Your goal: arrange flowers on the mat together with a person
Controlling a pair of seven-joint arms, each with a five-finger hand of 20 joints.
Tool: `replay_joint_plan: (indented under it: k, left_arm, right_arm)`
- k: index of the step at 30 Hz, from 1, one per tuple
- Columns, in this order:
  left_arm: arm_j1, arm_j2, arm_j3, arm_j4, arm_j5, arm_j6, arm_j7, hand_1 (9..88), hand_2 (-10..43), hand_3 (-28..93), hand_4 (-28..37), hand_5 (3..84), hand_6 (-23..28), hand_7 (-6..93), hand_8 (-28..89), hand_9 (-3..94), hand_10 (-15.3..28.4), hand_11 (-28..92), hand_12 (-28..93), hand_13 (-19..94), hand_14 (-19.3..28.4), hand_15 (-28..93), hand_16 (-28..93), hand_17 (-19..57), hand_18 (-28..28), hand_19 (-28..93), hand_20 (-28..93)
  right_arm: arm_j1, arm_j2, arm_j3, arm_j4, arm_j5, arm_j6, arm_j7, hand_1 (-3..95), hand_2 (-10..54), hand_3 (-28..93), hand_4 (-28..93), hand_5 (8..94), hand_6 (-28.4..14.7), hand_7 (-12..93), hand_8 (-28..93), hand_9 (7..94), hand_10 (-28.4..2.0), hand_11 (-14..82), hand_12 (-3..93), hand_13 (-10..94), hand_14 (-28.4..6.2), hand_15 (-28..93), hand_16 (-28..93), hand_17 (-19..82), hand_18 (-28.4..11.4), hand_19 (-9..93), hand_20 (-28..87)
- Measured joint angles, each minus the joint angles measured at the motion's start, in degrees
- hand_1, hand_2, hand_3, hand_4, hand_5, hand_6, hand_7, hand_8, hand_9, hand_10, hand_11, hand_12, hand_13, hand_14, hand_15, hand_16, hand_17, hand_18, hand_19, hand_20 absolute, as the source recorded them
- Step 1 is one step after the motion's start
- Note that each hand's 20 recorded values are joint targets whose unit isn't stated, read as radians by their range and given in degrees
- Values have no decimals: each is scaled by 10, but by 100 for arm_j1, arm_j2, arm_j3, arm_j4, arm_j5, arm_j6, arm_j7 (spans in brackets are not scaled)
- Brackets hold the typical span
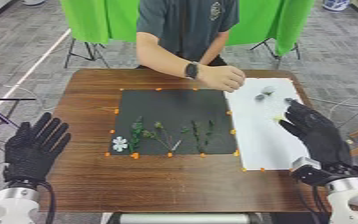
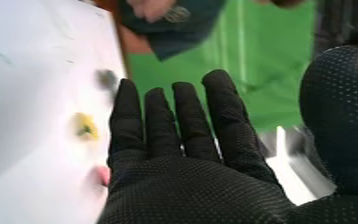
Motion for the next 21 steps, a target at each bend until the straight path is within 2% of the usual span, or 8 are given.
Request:
replay_joint_plan:
  k: [5,21]
  left_arm:
    - [-10,0,0,3,0,-2,-3,283,112,723,-283,441,68,90,-81,394,131,132,90,302,134,168,-29,-24,130,250,124]
    - [6,0,-9,4,-3,-3,7,281,113,724,-283,441,68,90,-81,394,131,132,90,302,135,168,-29,-25,130,252,123]
  right_arm:
    - [62,156,248,1,-2,-39,39,261,-29,808,-245,374,-56,157,-122,318,-134,70,106,225,-102,132,82,91,-112,368,65]
    - [117,-432,795,-15,-13,-846,134,261,-29,809,-246,374,-56,158,-123,318,-134,68,105,225,-104,133,76,91,-112,368,65]
